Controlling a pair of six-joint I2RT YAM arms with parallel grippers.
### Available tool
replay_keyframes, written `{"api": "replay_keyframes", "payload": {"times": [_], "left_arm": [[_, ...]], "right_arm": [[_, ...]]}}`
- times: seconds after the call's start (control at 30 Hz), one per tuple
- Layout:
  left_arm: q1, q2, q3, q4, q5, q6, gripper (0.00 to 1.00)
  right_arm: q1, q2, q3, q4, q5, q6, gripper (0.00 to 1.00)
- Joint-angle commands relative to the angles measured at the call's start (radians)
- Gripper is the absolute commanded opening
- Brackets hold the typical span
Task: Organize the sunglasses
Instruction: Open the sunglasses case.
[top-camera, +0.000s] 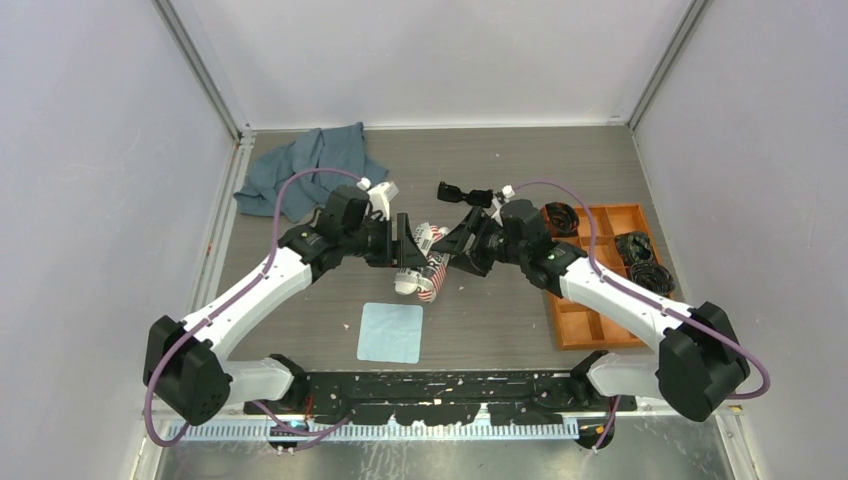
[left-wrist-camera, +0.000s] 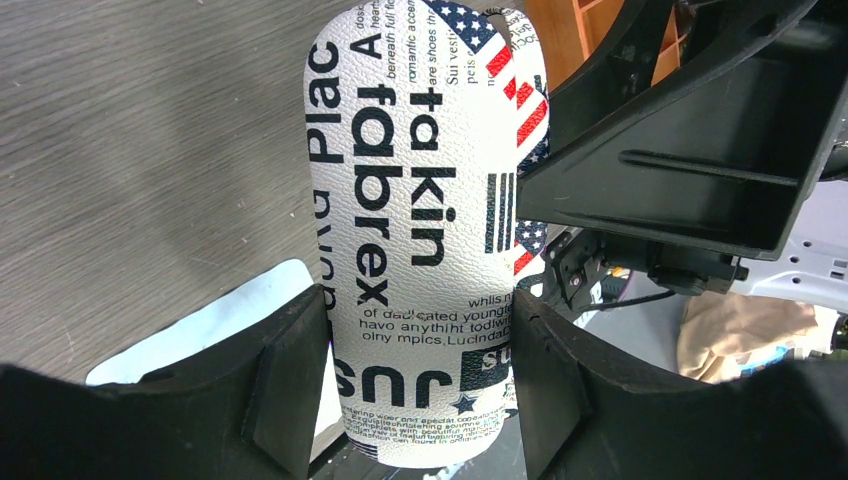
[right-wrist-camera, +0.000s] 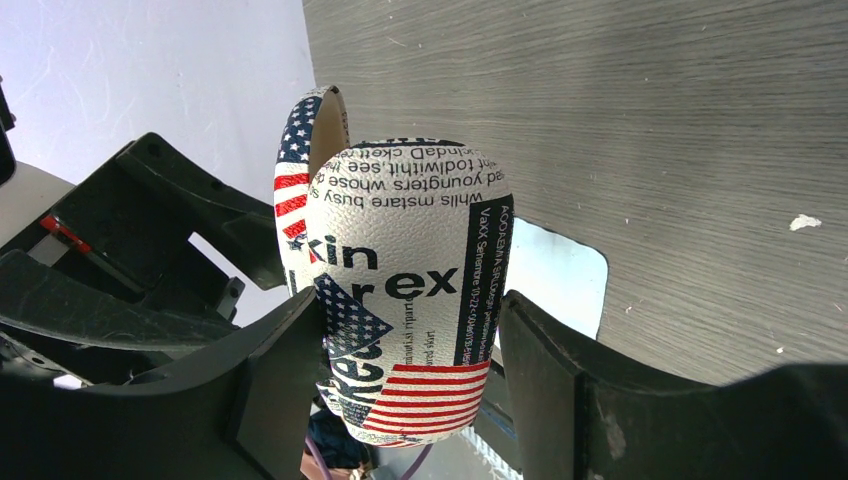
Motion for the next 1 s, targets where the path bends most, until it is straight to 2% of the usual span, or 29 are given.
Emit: {"api": "replay_keyframes", "payload": {"times": [0.0,0.1,0.4,0.5,0.63,0.7,0.8,0.83,0.97], "left_arm": [[-0.007,-0.019,0.045,-0.045,0.026,0.026,0.44],[-0.007,-0.021,0.045,-0.048,0.017,0.028,0.5],[-0.007,0.014,0.035,-0.015,-0.024,0.031,0.51],[-0.006,0.066,0.057,-0.015,-0.057,0.057,0.61],[-0.005,0.129,0.097,-0.014,-0.085,0.081,0.64],[-0.006,0.152,0.119,-0.019,-0.088,0.086,0.74],[-0.005,0.163,0.147,-0.038,-0.093,0.099,0.97],[-0.005,0.161,0.151,-0.045,-0.099,0.101,0.99],[-0.004,0.134,0.152,-0.064,-0.116,0.107,1.0]], "right_arm": [[-0.015,0.021,0.015,-0.018,0.121,-0.029,0.01],[-0.015,0.03,0.009,-0.011,0.123,-0.027,0.01],[-0.014,0.114,0.017,0.048,0.113,-0.03,0.01],[-0.015,0.159,0.05,0.05,0.121,-0.053,0.01],[-0.015,0.232,0.107,0.086,0.117,-0.069,0.01],[-0.014,0.265,0.138,0.085,0.115,-0.074,0.01],[-0.014,0.295,0.166,0.086,0.117,-0.074,0.0],[-0.014,0.301,0.174,0.086,0.117,-0.074,0.01],[-0.013,0.314,0.178,0.082,0.119,-0.078,0.01]]}}
